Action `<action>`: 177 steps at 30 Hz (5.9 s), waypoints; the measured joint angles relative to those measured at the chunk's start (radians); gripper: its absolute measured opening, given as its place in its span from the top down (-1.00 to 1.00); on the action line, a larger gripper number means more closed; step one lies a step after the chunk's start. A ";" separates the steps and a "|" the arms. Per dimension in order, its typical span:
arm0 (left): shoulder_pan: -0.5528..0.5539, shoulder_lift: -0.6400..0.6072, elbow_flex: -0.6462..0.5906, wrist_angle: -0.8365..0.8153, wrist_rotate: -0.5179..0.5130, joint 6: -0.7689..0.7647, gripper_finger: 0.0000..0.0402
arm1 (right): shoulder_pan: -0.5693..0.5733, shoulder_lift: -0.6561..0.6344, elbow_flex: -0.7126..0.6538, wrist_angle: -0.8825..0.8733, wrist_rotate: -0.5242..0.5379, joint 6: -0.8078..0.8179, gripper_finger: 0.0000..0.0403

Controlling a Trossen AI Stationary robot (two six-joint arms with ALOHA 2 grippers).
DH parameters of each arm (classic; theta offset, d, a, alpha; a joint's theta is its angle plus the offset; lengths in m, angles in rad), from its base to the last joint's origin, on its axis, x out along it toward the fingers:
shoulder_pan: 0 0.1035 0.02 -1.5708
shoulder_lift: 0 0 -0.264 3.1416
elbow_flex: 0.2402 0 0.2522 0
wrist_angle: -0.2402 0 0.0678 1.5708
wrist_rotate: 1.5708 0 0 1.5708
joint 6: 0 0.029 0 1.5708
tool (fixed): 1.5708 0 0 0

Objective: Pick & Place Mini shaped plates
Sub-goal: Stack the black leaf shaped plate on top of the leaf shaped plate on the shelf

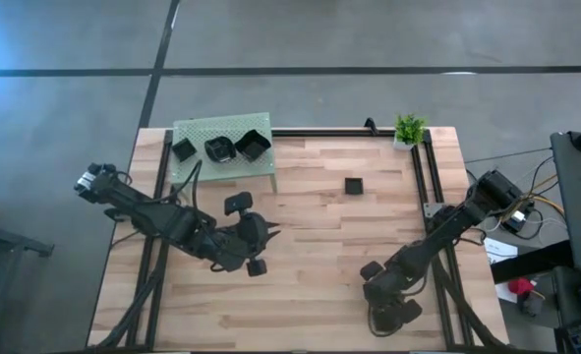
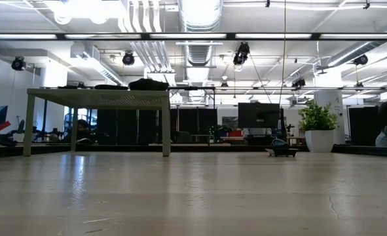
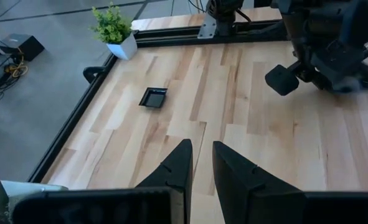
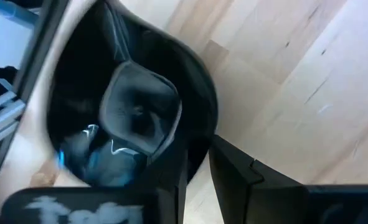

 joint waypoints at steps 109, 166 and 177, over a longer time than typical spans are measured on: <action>-0.012 0.016 -0.018 -0.050 0.057 0.086 0.72 | -0.618 -0.032 0.368 -0.298 0.166 -0.209 0.23; 0.218 0.406 -0.404 0.729 0.245 -0.444 0.72 | -0.523 -0.559 0.048 0.084 0.166 -0.270 0.23; 0.226 0.434 -0.406 0.755 0.244 -0.456 0.72 | -0.523 -0.559 0.048 0.084 0.166 -0.270 0.23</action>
